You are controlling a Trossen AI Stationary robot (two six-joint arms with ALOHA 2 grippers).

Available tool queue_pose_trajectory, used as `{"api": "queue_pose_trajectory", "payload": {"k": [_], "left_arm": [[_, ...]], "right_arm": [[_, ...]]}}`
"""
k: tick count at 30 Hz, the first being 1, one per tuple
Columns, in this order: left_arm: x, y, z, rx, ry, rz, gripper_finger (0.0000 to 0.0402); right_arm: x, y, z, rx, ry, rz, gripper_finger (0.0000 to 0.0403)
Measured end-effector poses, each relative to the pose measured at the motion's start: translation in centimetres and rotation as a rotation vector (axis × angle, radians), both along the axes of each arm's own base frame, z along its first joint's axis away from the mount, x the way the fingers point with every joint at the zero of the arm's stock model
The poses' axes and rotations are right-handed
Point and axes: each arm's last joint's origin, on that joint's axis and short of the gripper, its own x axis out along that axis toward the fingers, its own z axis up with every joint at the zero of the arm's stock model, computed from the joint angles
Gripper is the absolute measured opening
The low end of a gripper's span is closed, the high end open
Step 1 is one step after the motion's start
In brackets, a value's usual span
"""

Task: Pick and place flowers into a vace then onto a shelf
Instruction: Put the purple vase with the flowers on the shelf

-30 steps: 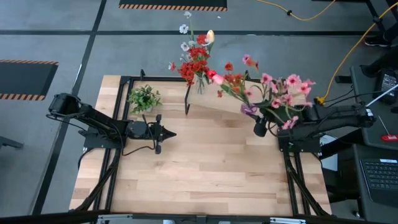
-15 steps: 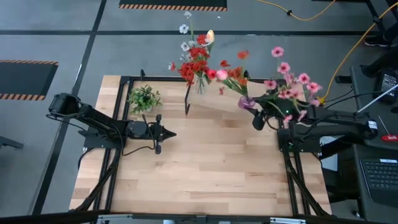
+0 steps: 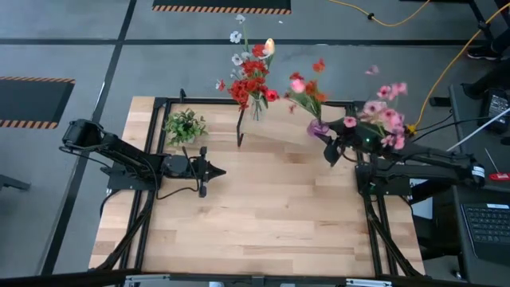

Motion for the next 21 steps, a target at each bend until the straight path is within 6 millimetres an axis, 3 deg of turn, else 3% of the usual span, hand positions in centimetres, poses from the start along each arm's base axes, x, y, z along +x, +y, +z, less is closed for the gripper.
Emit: {"api": "queue_pose_trajectory", "payload": {"k": [21], "left_arm": [[0.0,0.0,0.0,0.0,0.0,0.0,0.0001]], "right_arm": [[0.8,-1.5,-1.5,0.036,0.058,-0.028,0.0187]]}}
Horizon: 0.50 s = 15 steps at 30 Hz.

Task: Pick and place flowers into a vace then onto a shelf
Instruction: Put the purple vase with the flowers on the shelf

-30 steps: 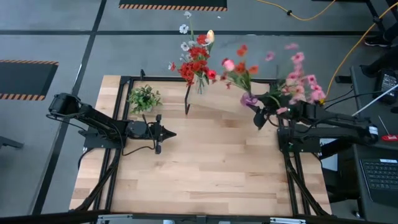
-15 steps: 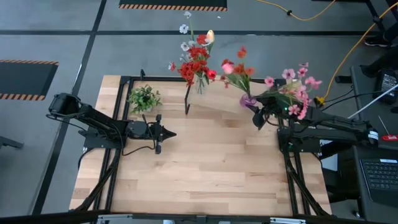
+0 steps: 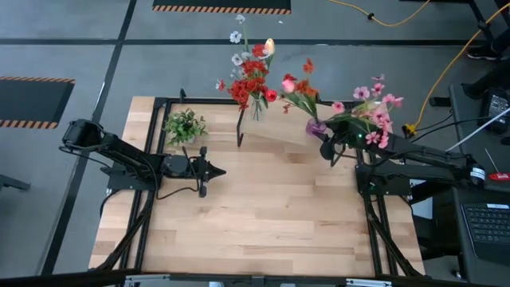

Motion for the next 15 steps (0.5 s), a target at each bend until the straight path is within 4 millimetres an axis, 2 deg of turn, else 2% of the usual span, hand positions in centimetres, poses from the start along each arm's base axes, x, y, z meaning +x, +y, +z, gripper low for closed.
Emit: {"api": "queue_pose_trajectory", "payload": {"k": [13,15], "left_arm": [[0.0,0.0,0.0,0.0,0.0,0.0,0.0004],[0.0,0.0,0.0,0.0,0.0,0.0,0.0005]], "right_arm": [[-0.03,-0.13,-0.02,0.011,-0.007,-0.013,0.0188],[-0.03,-0.12,-0.03,0.011,-0.006,-0.013,0.0212]]}}
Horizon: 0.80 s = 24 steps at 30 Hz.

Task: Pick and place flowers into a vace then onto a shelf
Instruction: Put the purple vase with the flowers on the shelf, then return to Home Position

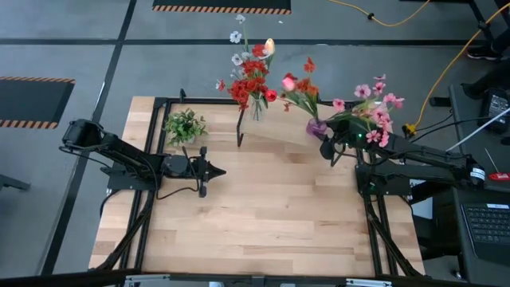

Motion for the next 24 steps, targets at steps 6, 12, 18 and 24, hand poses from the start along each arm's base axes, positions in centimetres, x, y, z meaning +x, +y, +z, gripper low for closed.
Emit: {"api": "queue_pose_trajectory", "payload": {"k": [6,12,18,24], "left_arm": [[0.0,0.0,0.0,0.0,0.0,0.0,0.0001],[0.0,0.0,0.0,0.0,0.0,0.0,0.0005],[0.0,0.0,0.0,0.0,0.0,0.0,0.0001],[0.0,0.0,0.0,0.0,0.0,0.0,0.0005]], "right_arm": [[0.0,0.0,0.0,0.0,0.003,0.001,0.0317],[0.0,0.0,0.0,-0.001,0.001,0.001,0.0343],[-0.5,0.2,0.3,-0.007,-0.013,0.002,0.0345],[-1.6,0.8,0.2,0.034,0.001,0.009,0.0346]]}}
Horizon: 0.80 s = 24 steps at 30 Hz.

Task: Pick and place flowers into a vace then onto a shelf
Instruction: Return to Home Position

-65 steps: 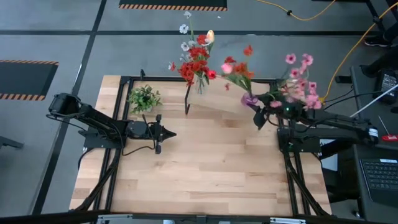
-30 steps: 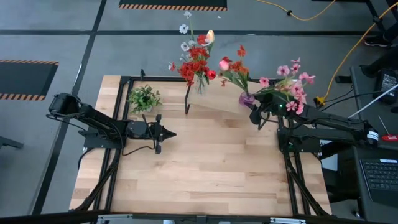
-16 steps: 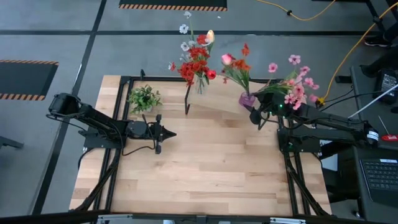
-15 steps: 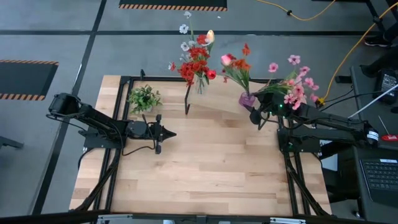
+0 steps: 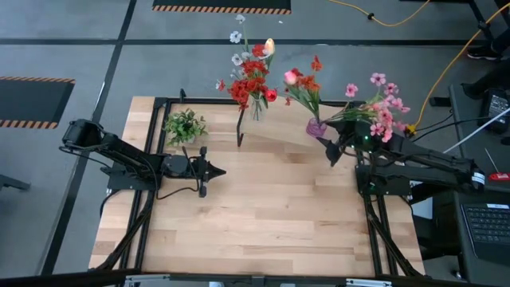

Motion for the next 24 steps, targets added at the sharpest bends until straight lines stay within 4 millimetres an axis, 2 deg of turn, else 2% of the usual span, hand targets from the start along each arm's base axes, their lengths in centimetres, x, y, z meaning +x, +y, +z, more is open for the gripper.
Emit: {"api": "queue_pose_trajectory", "payload": {"k": [8,20,24], "left_arm": [[0.0,0.0,0.0,0.0,0.0,0.0,0.0002],[0.0,0.0,0.0,0.0,-0.001,0.0,0.0002],[0.1,0.0,0.3,-0.008,-0.031,0.0,0.0005]], "right_arm": [[-0.7,0.8,0.5,-0.012,-0.043,0.039,0.0346],[-1.7,2.1,0.2,0.06,-0.03,0.081,0.0346],[-2.0,2.4,0.5,0.044,-0.033,0.066,0.0331]]}}
